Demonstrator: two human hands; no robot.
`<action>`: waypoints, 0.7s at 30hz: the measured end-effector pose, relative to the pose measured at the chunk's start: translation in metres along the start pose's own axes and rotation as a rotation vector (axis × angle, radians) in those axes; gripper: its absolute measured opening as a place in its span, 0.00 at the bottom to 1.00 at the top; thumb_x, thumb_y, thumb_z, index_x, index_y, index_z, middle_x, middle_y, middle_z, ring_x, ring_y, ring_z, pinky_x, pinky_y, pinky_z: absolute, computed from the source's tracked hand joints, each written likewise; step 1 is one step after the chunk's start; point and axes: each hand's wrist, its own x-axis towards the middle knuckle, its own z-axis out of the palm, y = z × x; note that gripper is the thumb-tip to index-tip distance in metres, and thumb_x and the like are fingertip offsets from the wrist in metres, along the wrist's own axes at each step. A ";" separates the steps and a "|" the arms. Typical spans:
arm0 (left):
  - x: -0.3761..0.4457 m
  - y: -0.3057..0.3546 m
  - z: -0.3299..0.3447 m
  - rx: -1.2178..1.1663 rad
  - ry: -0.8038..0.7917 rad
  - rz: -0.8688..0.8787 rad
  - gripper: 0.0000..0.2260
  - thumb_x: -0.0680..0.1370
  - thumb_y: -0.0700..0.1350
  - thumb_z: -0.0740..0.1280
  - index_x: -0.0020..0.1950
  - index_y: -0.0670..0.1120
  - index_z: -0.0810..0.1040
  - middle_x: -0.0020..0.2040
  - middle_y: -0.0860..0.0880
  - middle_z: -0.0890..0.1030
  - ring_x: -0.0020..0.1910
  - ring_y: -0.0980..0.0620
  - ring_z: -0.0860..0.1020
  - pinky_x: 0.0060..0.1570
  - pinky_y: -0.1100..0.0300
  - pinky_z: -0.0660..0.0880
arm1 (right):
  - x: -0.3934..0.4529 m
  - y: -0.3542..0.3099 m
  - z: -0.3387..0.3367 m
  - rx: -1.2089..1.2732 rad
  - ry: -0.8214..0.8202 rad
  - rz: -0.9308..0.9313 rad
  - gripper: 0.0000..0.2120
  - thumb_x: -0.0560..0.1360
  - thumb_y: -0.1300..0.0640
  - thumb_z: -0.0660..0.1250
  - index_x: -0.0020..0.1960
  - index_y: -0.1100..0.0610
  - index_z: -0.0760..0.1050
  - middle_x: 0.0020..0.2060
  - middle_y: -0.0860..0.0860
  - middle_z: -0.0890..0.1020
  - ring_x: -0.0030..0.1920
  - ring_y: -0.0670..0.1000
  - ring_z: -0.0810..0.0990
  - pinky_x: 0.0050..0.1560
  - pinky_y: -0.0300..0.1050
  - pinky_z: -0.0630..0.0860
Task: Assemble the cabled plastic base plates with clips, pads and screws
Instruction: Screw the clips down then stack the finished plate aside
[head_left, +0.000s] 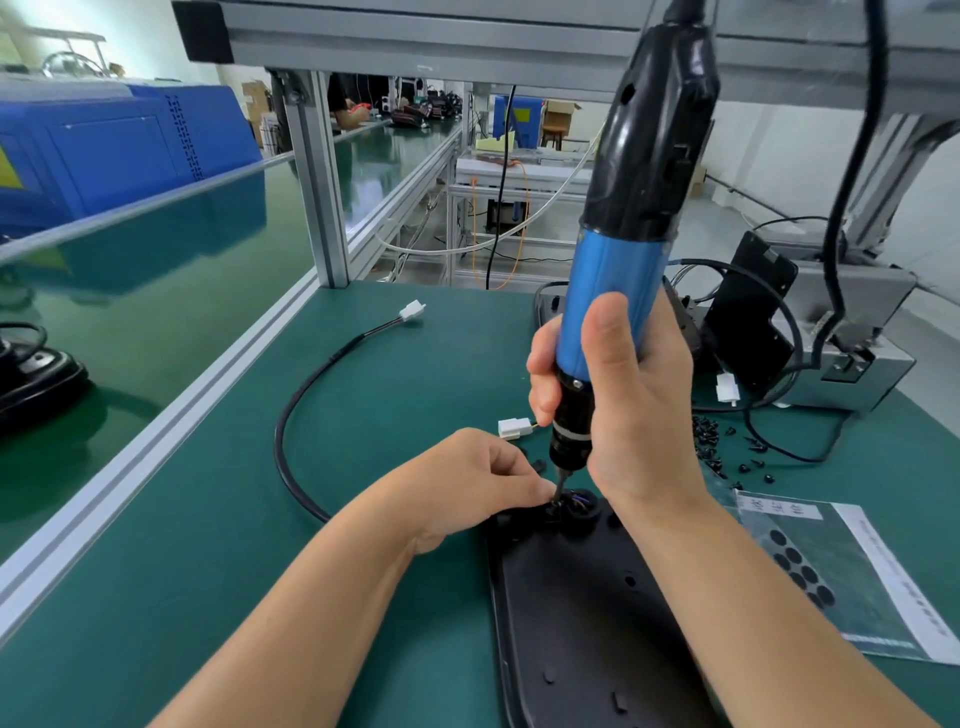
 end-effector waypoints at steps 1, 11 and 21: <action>-0.001 0.000 0.000 0.000 -0.001 0.001 0.08 0.74 0.44 0.72 0.38 0.42 0.79 0.32 0.50 0.75 0.35 0.54 0.71 0.40 0.63 0.68 | 0.001 0.001 0.000 -0.003 -0.002 0.013 0.18 0.72 0.35 0.65 0.44 0.51 0.69 0.32 0.54 0.77 0.24 0.53 0.73 0.25 0.44 0.71; -0.003 -0.001 -0.001 -0.043 -0.013 0.012 0.08 0.74 0.43 0.72 0.34 0.47 0.79 0.34 0.49 0.76 0.36 0.53 0.70 0.43 0.58 0.69 | -0.001 0.004 0.001 0.011 -0.039 -0.004 0.18 0.72 0.35 0.65 0.46 0.50 0.71 0.32 0.52 0.77 0.24 0.52 0.73 0.26 0.42 0.71; -0.003 0.000 0.004 -0.003 0.019 0.019 0.11 0.74 0.42 0.70 0.32 0.45 0.75 0.30 0.51 0.73 0.30 0.56 0.69 0.31 0.70 0.67 | 0.000 0.005 -0.003 0.069 -0.080 0.027 0.16 0.71 0.39 0.69 0.50 0.49 0.73 0.30 0.51 0.77 0.23 0.50 0.72 0.27 0.41 0.71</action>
